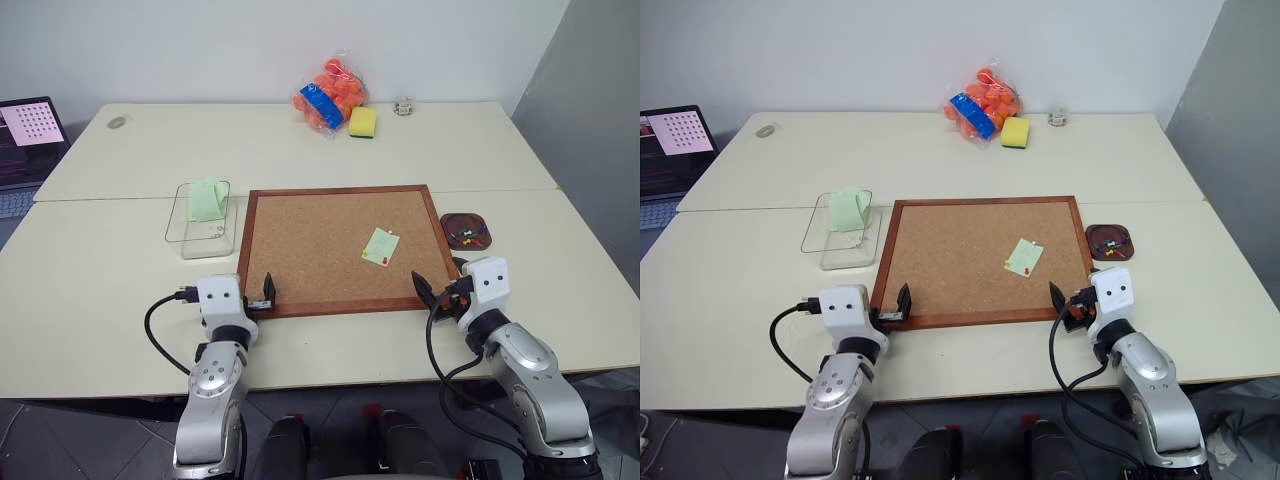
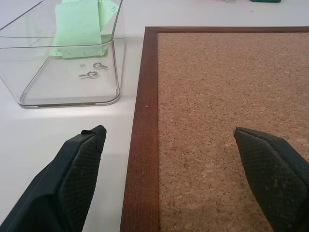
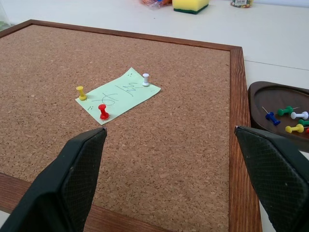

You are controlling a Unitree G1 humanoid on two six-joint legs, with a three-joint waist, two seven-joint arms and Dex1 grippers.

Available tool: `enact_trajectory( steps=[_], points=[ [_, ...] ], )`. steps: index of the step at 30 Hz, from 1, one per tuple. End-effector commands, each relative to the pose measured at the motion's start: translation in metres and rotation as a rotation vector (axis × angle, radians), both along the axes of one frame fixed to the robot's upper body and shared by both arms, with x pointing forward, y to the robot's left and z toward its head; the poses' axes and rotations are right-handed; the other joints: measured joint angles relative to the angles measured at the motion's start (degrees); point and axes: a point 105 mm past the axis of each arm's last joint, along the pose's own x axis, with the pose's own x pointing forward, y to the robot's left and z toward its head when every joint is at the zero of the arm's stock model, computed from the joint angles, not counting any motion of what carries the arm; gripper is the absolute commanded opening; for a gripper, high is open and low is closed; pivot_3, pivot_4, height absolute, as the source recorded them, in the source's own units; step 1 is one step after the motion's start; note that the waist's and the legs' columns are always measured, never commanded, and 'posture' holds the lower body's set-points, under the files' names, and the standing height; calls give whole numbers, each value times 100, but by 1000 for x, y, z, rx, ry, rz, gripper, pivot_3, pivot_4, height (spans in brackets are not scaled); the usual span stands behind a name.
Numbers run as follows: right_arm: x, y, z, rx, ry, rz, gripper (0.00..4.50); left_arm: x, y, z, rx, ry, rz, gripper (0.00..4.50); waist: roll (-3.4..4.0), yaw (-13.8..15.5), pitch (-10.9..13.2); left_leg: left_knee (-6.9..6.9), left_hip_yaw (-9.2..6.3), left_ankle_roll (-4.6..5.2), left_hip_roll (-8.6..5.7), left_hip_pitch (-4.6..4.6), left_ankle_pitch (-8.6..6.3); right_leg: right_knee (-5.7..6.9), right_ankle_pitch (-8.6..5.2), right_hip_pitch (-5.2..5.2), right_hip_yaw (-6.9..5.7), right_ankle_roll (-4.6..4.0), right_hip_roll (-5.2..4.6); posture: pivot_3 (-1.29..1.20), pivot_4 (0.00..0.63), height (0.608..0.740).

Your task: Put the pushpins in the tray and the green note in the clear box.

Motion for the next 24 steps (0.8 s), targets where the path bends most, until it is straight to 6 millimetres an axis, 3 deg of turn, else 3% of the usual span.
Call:
enact_trajectory(
  steps=[1, 24],
  points=[
    [0, 0, 16, 2, -68, 1, 4500, -1, 2, 19, 6, -71, 7, 4460, 0, 0, 0, 0, 0, 0, 0, 0, 0, 0, 0, 0, 0, 0, 0, 0, 150, 740],
    [1, -5, 18, -15, -80, -28, 4500, 5, 4, 22, 17, -72, 24, 4460, 0, 0, 0, 0, 0, 0, 0, 0, 0, 0, 0, 0, 0, 0, 0, 0, 150, 740]
  ],
)
